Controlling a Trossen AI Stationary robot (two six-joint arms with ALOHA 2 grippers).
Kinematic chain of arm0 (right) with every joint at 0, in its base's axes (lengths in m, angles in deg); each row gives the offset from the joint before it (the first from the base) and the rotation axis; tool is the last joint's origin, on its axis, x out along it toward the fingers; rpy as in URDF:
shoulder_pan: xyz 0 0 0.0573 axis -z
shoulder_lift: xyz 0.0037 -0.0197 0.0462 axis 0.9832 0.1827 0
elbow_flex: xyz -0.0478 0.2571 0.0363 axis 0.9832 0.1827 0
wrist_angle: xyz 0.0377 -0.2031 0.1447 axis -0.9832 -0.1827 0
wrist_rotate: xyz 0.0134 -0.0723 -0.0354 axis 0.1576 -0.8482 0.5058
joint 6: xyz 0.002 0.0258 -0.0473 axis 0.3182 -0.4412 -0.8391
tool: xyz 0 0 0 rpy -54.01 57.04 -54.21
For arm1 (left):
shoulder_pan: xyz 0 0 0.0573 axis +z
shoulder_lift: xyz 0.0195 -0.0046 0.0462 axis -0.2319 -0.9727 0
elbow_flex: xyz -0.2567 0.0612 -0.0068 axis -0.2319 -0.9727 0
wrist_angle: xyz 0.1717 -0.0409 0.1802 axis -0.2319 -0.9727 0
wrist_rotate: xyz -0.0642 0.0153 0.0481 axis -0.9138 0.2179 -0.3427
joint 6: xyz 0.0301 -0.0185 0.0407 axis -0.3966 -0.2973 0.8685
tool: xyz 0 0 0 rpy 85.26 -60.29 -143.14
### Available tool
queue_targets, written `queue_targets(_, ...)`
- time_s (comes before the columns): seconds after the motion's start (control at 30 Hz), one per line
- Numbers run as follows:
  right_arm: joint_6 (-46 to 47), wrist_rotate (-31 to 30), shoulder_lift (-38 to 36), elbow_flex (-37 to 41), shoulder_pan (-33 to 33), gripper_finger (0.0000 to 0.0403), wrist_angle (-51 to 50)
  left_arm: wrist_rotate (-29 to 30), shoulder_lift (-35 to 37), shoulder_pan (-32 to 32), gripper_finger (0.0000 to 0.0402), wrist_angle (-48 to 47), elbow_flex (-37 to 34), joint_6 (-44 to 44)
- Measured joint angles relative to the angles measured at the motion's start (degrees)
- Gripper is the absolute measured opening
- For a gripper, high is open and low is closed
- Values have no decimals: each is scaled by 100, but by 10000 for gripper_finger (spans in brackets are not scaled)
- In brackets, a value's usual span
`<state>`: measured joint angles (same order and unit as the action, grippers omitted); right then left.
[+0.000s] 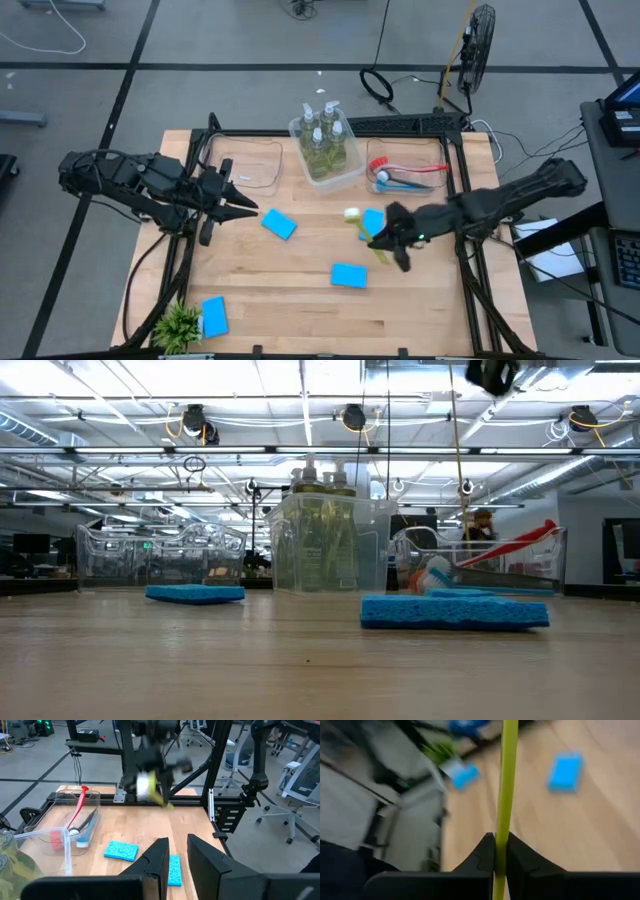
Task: Pick & Place Kitchen Sink Supplies
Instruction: Put the green dish brush into the right transparent bin
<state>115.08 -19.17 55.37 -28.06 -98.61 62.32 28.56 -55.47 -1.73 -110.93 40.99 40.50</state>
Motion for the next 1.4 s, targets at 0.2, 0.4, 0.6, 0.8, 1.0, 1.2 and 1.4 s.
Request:
queue_targets(0.2,-913,724,-673,-4,-3,12,827,0,0,0,72,3,0,-24)
queue_targets(0.4,-1486,1422,-929,-4,-9,12,1604,3,0,0,72,180,0,-2)
queue_targets(0.6,-2151,2175,-998,-4,-9,12,2783,7,0,4,72,383,0,140)
queue_targets(0.8,-3004,3262,-971,-10,-9,12,4209,7,0,4,72,431,0,151)
queue_targets(1.0,-3095,3435,-965,-13,-7,13,4187,154,0,4,72,432,0,165)
queue_targets(1.2,-2752,2311,-1017,-15,-7,13,3438,421,0,6,72,431,0,188)
queue_targets(1.4,-1476,-825,-1197,-15,19,13,580,446,0,6,72,430,0,185)
